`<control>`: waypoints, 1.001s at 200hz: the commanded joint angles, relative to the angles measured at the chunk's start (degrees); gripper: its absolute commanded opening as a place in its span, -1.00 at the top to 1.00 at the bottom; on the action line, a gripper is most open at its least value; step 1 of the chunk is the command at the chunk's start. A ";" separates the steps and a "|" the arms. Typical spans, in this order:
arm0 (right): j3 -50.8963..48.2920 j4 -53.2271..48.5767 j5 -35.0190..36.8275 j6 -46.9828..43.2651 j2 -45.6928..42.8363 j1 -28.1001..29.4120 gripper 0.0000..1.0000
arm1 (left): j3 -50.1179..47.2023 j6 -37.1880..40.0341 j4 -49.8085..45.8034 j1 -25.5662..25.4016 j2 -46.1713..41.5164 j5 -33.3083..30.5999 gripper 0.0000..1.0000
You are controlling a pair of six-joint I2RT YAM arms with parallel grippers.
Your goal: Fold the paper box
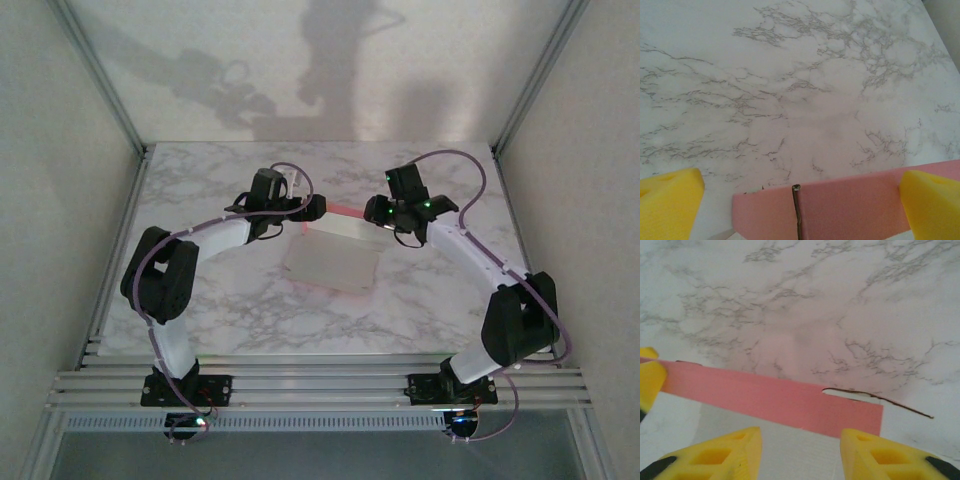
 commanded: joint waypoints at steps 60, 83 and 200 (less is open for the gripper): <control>1.68 -1.69 1.30 0.95 4.51 -0.31 0.11 | 0.53 0.31 -3.86 -0.08 1.59 0.88 -0.99; 1.25 0.20 -0.05 1.22 5.17 -0.31 0.11 | 0.49 0.33 -3.94 -0.09 1.59 1.14 -0.99; -5.23 9.53 -10.47 8.76 3.65 -4.33 0.16 | 0.09 0.38 -4.22 -0.68 1.50 1.51 -0.99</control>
